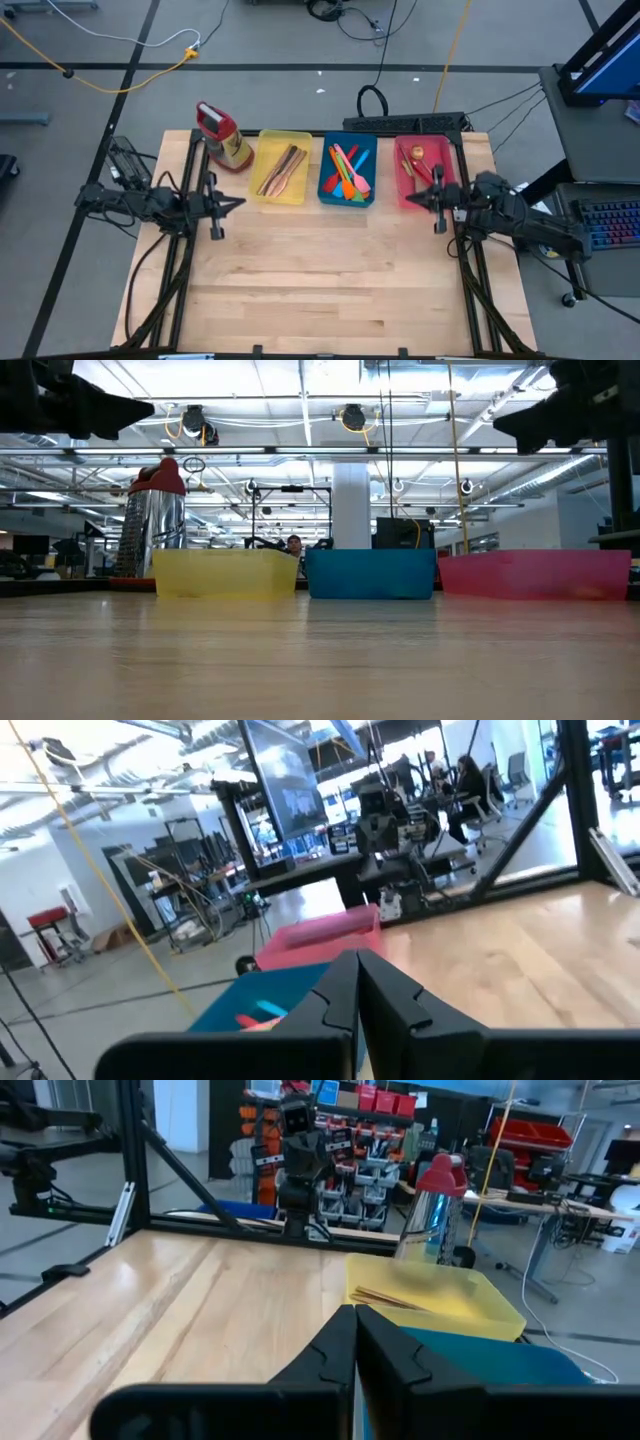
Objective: Pick & Place Kitchen Items
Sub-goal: Return to Home Position
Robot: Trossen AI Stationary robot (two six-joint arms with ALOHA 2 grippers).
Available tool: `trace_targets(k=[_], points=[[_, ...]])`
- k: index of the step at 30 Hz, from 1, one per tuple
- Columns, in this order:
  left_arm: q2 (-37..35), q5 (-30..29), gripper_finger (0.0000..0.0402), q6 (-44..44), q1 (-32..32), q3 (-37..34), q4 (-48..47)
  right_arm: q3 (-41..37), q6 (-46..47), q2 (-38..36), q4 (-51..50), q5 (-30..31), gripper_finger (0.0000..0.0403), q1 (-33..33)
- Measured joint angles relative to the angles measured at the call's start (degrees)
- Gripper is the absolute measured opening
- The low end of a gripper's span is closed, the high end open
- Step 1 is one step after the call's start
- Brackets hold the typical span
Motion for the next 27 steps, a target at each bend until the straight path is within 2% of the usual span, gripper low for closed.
trace_targets(k=[6, 10, 18, 22, 27], points=[[0.0, 2.7, 0.0010, -2.6, 0.0, -2.4, 0.6, -5.2, 2.8, -5.9, 0.4, -1.1, 0.0004, 0.0], [0.0, 3.3, 0.0005, -3.3, 0.0, -5.9, 5.9, -7.4, 5.2, -8.5, 1.3, -2.6, 0.0004, 0.0], [0.1, 3.4, 0.0004, -4.5, 0.0, -5.8, 6.3, -12.1, 6.4, -8.5, 9.1, -2.8, 0.0004, 0.0], [0.1, 3.0, 0.0021, -7.3, 0.0, -5.8, 6.3, -15.3, 8.6, -8.6, 15.8, -2.8, 0.0004, 0.0], [0.1, 2.8, 0.0030, -9.2, 0.0, -5.8, 6.3, -16.2, 11.6, -8.2, 16.3, -2.8, 0.0004, 0.0]])
